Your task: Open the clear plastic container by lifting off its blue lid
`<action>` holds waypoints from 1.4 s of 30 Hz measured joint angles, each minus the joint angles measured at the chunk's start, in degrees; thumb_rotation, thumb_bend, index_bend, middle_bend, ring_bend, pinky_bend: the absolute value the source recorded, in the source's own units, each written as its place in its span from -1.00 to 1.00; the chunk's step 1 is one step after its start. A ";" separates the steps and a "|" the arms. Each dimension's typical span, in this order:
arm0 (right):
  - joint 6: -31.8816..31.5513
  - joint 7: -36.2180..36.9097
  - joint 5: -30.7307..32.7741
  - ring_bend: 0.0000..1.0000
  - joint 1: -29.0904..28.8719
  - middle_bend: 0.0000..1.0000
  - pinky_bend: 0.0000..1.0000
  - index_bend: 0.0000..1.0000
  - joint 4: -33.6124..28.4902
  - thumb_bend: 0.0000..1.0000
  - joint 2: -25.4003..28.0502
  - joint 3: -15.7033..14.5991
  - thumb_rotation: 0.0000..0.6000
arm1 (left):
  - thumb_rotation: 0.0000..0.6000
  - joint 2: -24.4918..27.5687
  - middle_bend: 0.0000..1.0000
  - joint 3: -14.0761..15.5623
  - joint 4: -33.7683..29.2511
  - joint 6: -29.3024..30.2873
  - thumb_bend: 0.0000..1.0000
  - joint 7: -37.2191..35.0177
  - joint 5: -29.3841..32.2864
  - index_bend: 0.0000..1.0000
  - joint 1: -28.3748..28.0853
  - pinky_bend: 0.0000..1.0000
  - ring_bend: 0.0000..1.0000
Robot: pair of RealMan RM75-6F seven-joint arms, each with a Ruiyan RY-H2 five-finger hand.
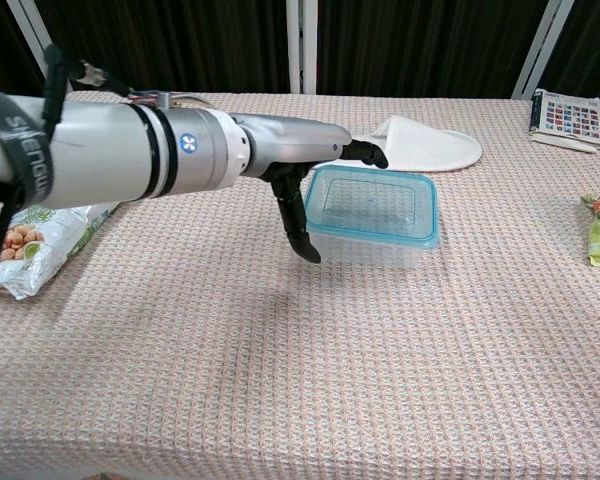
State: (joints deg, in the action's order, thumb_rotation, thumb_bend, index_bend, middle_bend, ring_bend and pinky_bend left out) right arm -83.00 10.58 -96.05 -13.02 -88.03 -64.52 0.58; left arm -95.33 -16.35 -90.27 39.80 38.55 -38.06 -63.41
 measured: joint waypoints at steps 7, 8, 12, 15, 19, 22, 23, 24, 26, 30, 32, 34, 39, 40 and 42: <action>-0.09 1.01 0.26 -1.00 0.26 -0.98 -1.00 -1.00 1.05 -0.84 -0.32 -0.20 1.00 | 1.00 -0.37 -1.00 1.17 1.73 1.36 -1.00 3.69 15.43 -1.00 -8.91 -0.97 -1.00; -0.12 1.16 0.32 -1.00 0.30 -0.98 -1.00 -1.00 1.16 -0.84 -0.36 -0.21 1.00 | 1.00 -0.21 -1.00 1.44 2.09 1.57 -1.00 3.75 17.61 -1.00 -10.27 -0.97 -1.00; 0.12 1.65 0.55 -1.00 0.35 -0.98 -1.00 -1.00 1.75 -0.84 -0.55 -0.33 1.00 | 1.00 0.57 -1.00 2.45 2.71 2.49 -1.00 3.52 20.56 -1.00 -12.79 -0.97 -1.00; 0.21 2.03 0.70 -1.00 0.38 -0.98 -1.00 -1.00 2.05 -0.83 -0.70 -0.37 1.00 | 1.00 1.28 -1.00 3.21 2.68 3.05 -1.00 2.96 21.60 -1.00 -13.68 -0.97 -1.00; 0.38 2.14 0.87 -1.00 0.38 -0.98 -1.00 -1.00 2.26 -0.83 -0.80 -0.40 1.00 | 1.00 1.84 -1.00 4.05 2.64 3.11 -1.00 2.51 22.84 -1.00 -14.55 -0.97 -1.00; 0.33 2.19 0.91 -1.00 0.44 -0.98 -1.00 -1.00 2.30 -0.84 -0.88 -0.41 1.00 | 1.00 2.00 -1.00 4.81 3.04 2.64 -1.00 2.44 24.56 -1.00 -15.47 -0.96 -1.00; 0.31 2.22 0.91 -1.00 0.47 -0.98 -1.00 -1.00 2.34 -0.84 -0.90 -0.42 1.00 | 1.00 2.01 -1.00 5.09 3.36 2.37 -1.00 2.35 25.37 -1.00 -15.89 -0.95 -1.00; 0.27 2.26 0.91 -1.00 0.50 -0.98 -1.00 -1.00 2.39 -0.84 -0.93 -0.43 1.00 | 1.00 1.99 -1.00 5.27 3.66 2.13 -1.00 2.19 25.94 -1.00 -16.20 -0.94 -1.00; 0.21 2.28 0.93 -1.00 0.58 -0.98 -1.00 -1.00 2.48 -0.84 -0.99 -0.47 1.00 | 1.00 1.94 -1.00 5.55 4.32 1.47 -1.00 1.45 26.81 -1.00 -16.76 -0.92 -1.00; 0.38 2.45 0.90 -1.00 0.60 -0.98 -1.00 -1.00 2.51 -0.83 -1.18 -0.63 1.00 | 1.00 1.86 -0.91 5.55 5.07 0.53 -1.00 -0.42 27.27 -0.98 -17.25 -0.79 -1.00; 0.54 2.67 0.58 -1.00 0.49 -0.98 -1.00 -1.00 2.48 -0.84 -1.30 -0.80 1.00 | 1.00 1.72 -0.83 5.64 5.72 0.11 -1.00 -1.27 27.32 -0.89 -17.57 -0.72 -0.97; 0.75 2.79 0.17 -1.00 0.28 -0.98 -1.00 -1.00 2.48 -0.84 -1.53 -0.95 1.00 | 1.00 1.47 -0.71 5.85 6.32 0.07 -1.00 -1.78 27.26 -0.74 -17.85 -0.67 -0.89; 1.68 3.13 -1.21 -1.00 -0.92 -0.89 -1.00 -1.00 2.92 -0.82 -4.17 -1.14 1.00 | 1.00 0.48 -0.46 6.33 7.24 0.72 -1.00 -3.10 26.91 -0.54 -18.29 -0.58 -0.69; 1.84 3.14 -1.34 -1.00 -1.11 -0.87 -1.00 -1.00 3.04 -0.82 -4.67 -1.13 1.00 | 1.00 0.32 -0.44 6.32 7.28 0.91 -1.00 -3.37 26.81 -0.51 -18.29 -0.56 -0.66; 2.37 2.76 -1.66 -1.00 -1.81 -0.82 -1.00 -1.00 3.67 -0.82 -6.76 -0.93 1.00 | 1.00 -0.04 -0.40 6.40 7.20 1.57 -1.00 -3.85 26.37 -0.48 -18.26 -0.55 -0.64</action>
State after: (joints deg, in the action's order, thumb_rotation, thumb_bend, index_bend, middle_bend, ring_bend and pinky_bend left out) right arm -80.63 13.33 -97.71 -14.83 -84.37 -71.28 -0.35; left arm -95.36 -9.95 -83.07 41.38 34.70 -11.68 -81.68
